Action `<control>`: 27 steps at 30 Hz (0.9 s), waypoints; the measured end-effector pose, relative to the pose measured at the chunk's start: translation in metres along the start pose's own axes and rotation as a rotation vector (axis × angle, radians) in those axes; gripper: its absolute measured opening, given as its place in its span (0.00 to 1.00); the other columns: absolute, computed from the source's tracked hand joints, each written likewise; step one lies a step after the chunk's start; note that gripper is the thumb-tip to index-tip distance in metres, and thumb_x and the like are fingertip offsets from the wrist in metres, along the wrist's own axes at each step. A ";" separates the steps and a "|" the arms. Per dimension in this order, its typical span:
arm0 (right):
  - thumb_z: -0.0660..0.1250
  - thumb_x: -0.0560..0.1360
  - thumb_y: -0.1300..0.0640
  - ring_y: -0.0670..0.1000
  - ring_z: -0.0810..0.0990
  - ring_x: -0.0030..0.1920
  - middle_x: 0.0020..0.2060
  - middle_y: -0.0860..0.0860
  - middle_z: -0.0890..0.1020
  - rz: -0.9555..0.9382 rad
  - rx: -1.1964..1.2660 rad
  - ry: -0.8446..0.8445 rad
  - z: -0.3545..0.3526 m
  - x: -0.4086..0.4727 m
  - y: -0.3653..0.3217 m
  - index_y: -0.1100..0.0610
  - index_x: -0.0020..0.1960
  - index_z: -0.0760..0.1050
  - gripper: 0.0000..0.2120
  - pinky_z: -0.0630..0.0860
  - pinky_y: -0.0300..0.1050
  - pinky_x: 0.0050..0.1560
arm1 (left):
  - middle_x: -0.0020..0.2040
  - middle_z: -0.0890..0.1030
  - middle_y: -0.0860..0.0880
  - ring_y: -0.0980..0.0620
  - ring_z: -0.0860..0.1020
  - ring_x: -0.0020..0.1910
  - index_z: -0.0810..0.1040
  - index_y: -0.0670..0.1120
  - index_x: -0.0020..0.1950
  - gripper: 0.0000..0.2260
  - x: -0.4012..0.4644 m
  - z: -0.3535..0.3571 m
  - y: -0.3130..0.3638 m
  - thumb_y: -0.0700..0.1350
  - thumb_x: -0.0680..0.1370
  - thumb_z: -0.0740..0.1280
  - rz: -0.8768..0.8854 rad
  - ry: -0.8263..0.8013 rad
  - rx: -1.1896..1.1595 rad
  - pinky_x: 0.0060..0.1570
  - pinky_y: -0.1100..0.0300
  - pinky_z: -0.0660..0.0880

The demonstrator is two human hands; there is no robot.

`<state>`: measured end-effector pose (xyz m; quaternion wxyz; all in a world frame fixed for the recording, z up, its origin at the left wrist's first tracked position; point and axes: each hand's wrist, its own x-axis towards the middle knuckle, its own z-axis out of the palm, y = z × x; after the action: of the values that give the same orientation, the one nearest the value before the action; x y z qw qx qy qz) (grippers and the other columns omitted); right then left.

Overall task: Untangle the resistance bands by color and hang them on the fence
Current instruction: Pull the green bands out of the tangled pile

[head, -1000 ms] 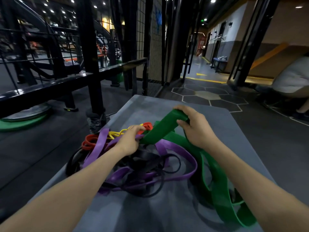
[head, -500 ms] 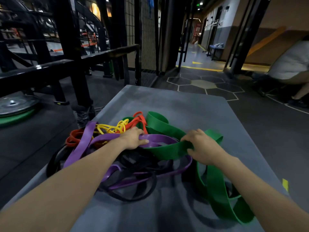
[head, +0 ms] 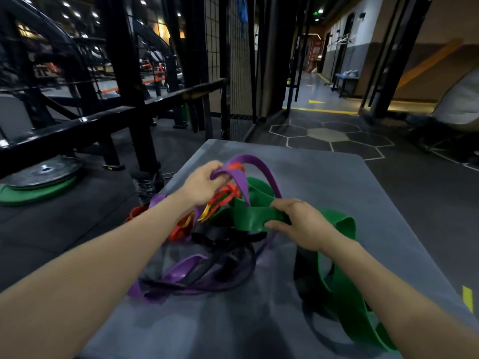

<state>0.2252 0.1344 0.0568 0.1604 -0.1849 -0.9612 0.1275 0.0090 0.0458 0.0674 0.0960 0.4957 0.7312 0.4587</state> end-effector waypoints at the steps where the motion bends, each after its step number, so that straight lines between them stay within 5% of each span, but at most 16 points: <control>1: 0.67 0.74 0.49 0.58 0.77 0.52 0.50 0.55 0.80 0.003 0.011 0.042 -0.002 0.003 -0.004 0.58 0.55 0.75 0.15 0.72 0.49 0.50 | 0.37 0.75 0.47 0.52 0.72 0.36 0.75 0.45 0.45 0.03 0.001 -0.009 -0.002 0.43 0.78 0.65 -0.043 0.045 -0.037 0.40 0.57 0.68; 6: 0.66 0.75 0.53 0.59 0.76 0.44 0.41 0.57 0.79 0.056 0.011 0.199 -0.012 0.008 -0.009 0.61 0.45 0.73 0.10 0.71 0.50 0.43 | 0.37 0.74 0.45 0.47 0.73 0.40 0.68 0.47 0.35 0.13 -0.001 -0.051 -0.021 0.49 0.77 0.66 -0.293 0.318 -0.007 0.39 0.56 0.67; 8: 0.66 0.75 0.55 0.58 0.75 0.41 0.37 0.57 0.78 0.157 0.119 0.292 -0.022 0.006 -0.005 0.62 0.42 0.72 0.10 0.71 0.50 0.41 | 0.41 0.76 0.42 0.43 0.76 0.44 0.72 0.44 0.39 0.11 -0.007 -0.064 -0.032 0.49 0.76 0.66 -0.418 0.378 0.027 0.38 0.55 0.68; 13: 0.67 0.75 0.57 0.53 0.75 0.39 0.35 0.52 0.76 0.155 0.219 0.290 -0.034 -0.006 -0.003 0.58 0.41 0.73 0.07 0.68 0.41 0.36 | 0.55 0.77 0.37 0.41 0.76 0.50 0.74 0.43 0.47 0.12 -0.025 -0.060 -0.042 0.52 0.75 0.67 -0.518 0.150 0.365 0.52 0.53 0.72; 15: 0.67 0.75 0.57 0.53 0.75 0.39 0.36 0.52 0.76 0.133 0.270 0.302 -0.038 -0.008 -0.007 0.57 0.41 0.73 0.06 0.68 0.39 0.36 | 0.64 0.69 0.39 0.39 0.70 0.62 0.70 0.44 0.62 0.23 -0.029 -0.047 -0.031 0.52 0.73 0.70 -0.533 0.063 0.509 0.63 0.50 0.69; 17: 0.66 0.75 0.58 0.55 0.77 0.41 0.39 0.55 0.79 0.119 0.340 0.318 -0.044 -0.007 -0.010 0.60 0.44 0.75 0.05 0.71 0.45 0.40 | 0.66 0.63 0.42 0.41 0.66 0.66 0.65 0.46 0.68 0.29 -0.032 -0.030 -0.013 0.48 0.71 0.72 -0.319 0.083 0.532 0.66 0.52 0.66; 20: 0.66 0.75 0.60 0.55 0.78 0.41 0.39 0.55 0.80 0.075 0.440 0.295 -0.056 -0.003 -0.019 0.59 0.44 0.76 0.03 0.74 0.49 0.45 | 0.66 0.64 0.44 0.51 0.68 0.64 0.66 0.45 0.69 0.29 -0.031 0.004 0.014 0.36 0.70 0.71 0.059 -0.075 0.103 0.62 0.66 0.64; 22: 0.66 0.75 0.62 0.51 0.76 0.39 0.37 0.52 0.77 0.039 0.480 0.288 -0.065 0.001 -0.025 0.55 0.42 0.75 0.04 0.72 0.41 0.43 | 0.66 0.69 0.47 0.53 0.69 0.64 0.67 0.49 0.66 0.29 -0.029 0.022 0.023 0.37 0.68 0.72 0.129 -0.255 -0.094 0.66 0.64 0.64; 24: 0.66 0.75 0.64 0.46 0.74 0.37 0.36 0.51 0.76 0.012 0.543 0.311 -0.077 0.003 -0.026 0.55 0.41 0.74 0.06 0.71 0.34 0.40 | 0.60 0.74 0.47 0.51 0.73 0.61 0.69 0.50 0.59 0.23 -0.024 0.029 0.020 0.37 0.69 0.73 0.107 -0.249 -0.163 0.64 0.58 0.68; 27: 0.65 0.75 0.66 0.46 0.77 0.39 0.36 0.50 0.78 0.026 0.713 0.437 -0.095 0.001 -0.016 0.58 0.45 0.76 0.04 0.73 0.38 0.44 | 0.49 0.77 0.50 0.58 0.78 0.50 0.72 0.46 0.54 0.12 -0.019 0.024 0.011 0.37 0.74 0.70 0.096 -0.272 -0.123 0.53 0.64 0.73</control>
<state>0.2530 0.1381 0.1493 0.4130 -0.1524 -0.7977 0.4121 0.0398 0.0450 0.0563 0.2023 0.5808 0.6573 0.4355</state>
